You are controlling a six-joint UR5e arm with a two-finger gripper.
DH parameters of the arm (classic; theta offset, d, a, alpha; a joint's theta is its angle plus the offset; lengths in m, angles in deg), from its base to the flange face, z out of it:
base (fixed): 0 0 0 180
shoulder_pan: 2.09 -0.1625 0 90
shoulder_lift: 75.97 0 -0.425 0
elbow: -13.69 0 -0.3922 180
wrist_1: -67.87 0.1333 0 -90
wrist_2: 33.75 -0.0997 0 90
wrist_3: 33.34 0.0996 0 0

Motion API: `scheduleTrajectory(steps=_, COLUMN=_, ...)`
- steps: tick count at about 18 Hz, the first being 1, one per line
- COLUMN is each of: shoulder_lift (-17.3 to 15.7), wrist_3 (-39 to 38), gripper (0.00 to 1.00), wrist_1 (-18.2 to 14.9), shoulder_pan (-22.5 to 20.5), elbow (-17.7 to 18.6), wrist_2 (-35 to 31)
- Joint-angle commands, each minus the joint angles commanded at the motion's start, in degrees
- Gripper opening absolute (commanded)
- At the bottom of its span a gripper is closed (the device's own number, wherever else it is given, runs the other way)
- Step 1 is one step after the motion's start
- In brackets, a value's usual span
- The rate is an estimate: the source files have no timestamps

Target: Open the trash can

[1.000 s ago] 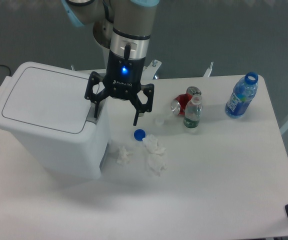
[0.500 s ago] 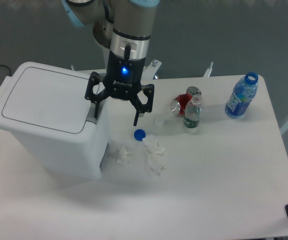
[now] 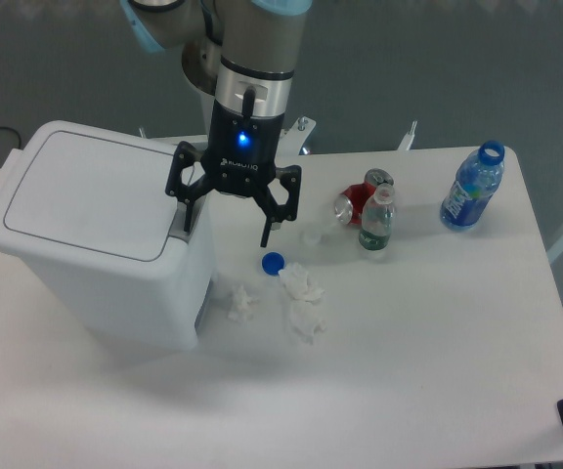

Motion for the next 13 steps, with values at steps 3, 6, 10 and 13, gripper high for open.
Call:
scheduleTrajectory(steps=3, shoulder_lift=0.1, wrist_3=0.1, gripper=1.0, wrist_1=0.0, shoulder_pan=0.0, elbow=0.0, wrist_2=0.0)
scheduleTrajectory(steps=6, shoulder_lift=0.2, wrist_3=0.2, gripper=1.0, wrist_1=0.0, shoulder_pan=0.0, elbow=0.0, wrist_2=0.0)
scheduleTrajectory(steps=10, shoulder_lift=0.4, wrist_3=0.2, gripper=1.0, wrist_1=0.1, shoulder_pan=0.0, elbow=0.0, wrist_2=0.0)
scheduleTrajectory(steps=13, shoulder_lift=0.4, wrist_3=0.2, gripper=1.0, wrist_1=0.1, shoulder_pan=0.0, elbow=0.0, wrist_2=-0.1)
